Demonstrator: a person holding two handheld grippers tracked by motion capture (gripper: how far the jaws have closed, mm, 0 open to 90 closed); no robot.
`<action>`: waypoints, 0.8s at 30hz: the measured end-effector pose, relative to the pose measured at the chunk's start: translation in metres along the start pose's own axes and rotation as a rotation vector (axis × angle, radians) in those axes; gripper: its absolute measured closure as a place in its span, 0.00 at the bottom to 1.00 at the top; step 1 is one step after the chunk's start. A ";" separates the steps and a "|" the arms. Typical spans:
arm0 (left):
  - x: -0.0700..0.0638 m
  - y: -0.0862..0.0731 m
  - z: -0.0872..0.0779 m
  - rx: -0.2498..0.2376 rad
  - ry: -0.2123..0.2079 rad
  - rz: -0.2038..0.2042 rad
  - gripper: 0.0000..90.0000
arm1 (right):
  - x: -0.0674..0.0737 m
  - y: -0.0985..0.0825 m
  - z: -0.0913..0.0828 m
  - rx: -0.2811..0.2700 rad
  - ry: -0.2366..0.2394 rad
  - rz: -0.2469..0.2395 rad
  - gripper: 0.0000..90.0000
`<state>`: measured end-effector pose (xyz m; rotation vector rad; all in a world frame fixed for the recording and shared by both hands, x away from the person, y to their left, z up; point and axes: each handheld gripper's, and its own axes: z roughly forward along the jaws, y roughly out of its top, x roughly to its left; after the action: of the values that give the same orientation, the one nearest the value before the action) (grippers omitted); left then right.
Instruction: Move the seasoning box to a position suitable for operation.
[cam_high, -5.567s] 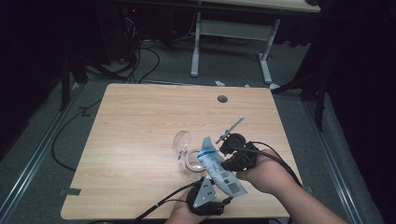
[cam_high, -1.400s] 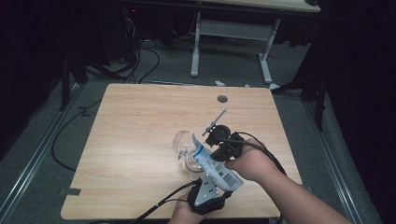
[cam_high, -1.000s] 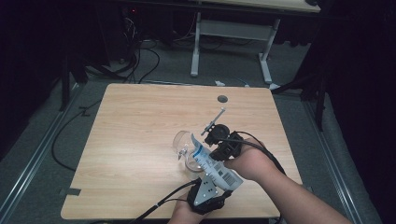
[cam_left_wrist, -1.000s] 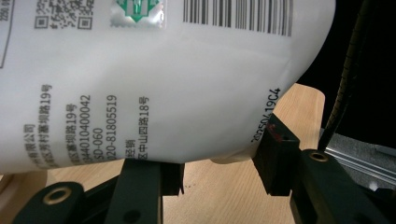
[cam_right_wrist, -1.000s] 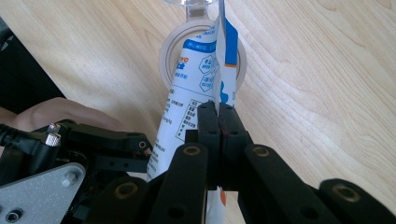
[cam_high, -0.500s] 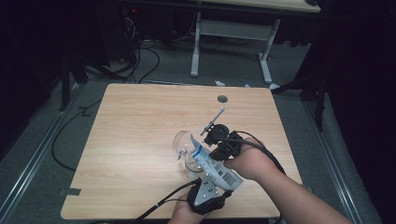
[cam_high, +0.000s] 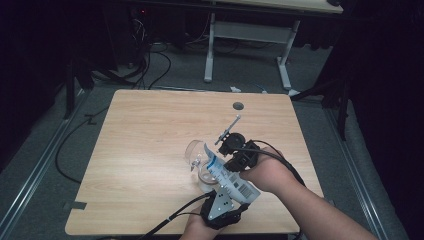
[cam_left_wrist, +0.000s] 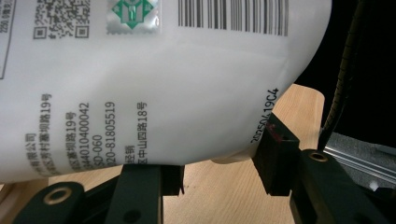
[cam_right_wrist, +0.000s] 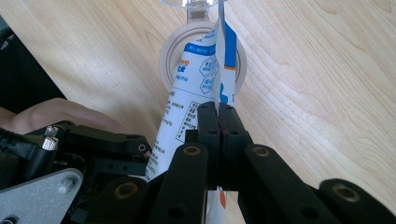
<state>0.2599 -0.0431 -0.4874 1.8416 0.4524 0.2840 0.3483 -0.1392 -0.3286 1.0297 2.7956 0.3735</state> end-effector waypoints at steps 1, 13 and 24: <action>0.000 0.000 0.000 0.000 0.000 0.000 0.65 | 0.000 0.000 0.000 -0.001 0.000 0.000 1.00; 0.002 0.003 0.003 -0.001 -0.004 -0.003 0.65 | -0.003 0.001 -0.002 0.002 -0.004 0.007 1.00; 0.003 0.003 0.002 -0.004 0.001 -0.005 0.65 | -0.003 0.003 0.000 -0.001 -0.003 0.000 1.00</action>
<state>0.2635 -0.0444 -0.4853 1.8364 0.4568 0.2815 0.3524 -0.1391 -0.3271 1.0286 2.7927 0.3735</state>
